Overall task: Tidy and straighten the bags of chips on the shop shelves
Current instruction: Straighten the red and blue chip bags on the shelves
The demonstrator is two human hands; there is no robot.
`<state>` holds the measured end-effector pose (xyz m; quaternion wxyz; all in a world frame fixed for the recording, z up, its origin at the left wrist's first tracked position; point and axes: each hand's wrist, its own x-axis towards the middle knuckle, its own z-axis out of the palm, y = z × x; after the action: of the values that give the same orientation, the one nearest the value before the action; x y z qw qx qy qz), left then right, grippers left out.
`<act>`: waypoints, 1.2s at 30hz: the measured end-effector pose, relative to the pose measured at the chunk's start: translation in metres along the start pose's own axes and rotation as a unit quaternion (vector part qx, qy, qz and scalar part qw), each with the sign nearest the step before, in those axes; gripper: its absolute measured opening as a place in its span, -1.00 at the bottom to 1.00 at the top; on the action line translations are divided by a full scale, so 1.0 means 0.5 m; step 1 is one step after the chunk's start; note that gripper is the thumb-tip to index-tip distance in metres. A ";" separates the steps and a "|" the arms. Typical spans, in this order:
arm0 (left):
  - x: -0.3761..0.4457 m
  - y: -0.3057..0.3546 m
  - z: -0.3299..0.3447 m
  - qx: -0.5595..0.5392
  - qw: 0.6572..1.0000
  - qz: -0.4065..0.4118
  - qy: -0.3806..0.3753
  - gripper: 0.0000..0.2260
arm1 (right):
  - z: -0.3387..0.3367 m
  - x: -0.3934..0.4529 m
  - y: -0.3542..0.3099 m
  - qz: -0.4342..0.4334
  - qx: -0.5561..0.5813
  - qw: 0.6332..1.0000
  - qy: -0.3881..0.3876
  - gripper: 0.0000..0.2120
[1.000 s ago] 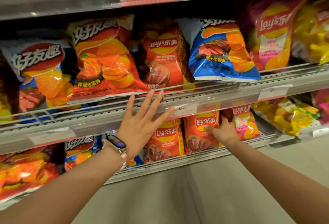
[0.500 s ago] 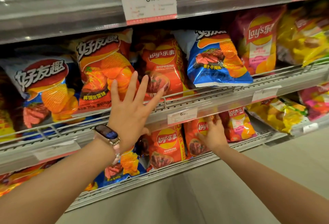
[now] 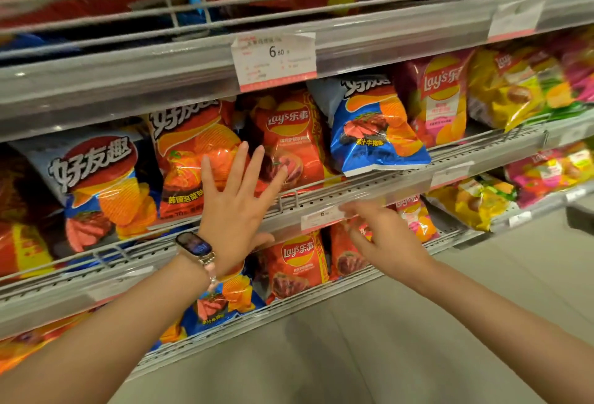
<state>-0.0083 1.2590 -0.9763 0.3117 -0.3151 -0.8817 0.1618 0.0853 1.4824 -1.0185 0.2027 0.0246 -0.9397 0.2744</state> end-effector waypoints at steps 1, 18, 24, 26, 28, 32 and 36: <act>0.002 -0.005 -0.003 -0.009 1.000 -0.006 0.007 0.18 | -0.024 0.008 -0.015 -0.029 0.021 0.999 0.026 -0.70; 0.017 -0.044 -0.035 -0.037 0.993 -0.071 -0.089 0.16 | -0.192 0.245 0.047 0.177 0.025 0.981 0.080 -0.15; 0.020 -0.038 -0.042 -0.015 0.991 -0.079 -0.110 0.13 | -0.184 0.270 0.066 0.285 0.198 0.938 0.021 0.03; 0.019 -0.041 -0.041 -0.019 0.991 -0.078 -0.107 0.13 | -0.180 0.272 0.070 0.320 0.211 0.924 -0.001 0.00; 0.017 -0.042 -0.040 -0.025 0.991 -0.075 -0.107 0.13 | -0.175 0.270 0.071 0.331 0.226 0.916 -0.016 -0.16; 0.014 -0.049 -0.038 -0.043 0.993 -0.066 -0.086 0.11 | -0.174 0.262 0.063 0.299 0.282 0.912 0.019 -0.38; -0.001 -0.076 -0.037 -0.121 0.990 -0.075 0.024 -0.17 | -0.180 0.250 0.037 0.267 0.328 0.905 0.044 -0.45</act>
<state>-0.0133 1.2318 -0.9441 0.3042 -0.2871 -0.9081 0.0224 0.0008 1.5535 -0.9096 0.1439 -0.1739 -0.7584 0.6115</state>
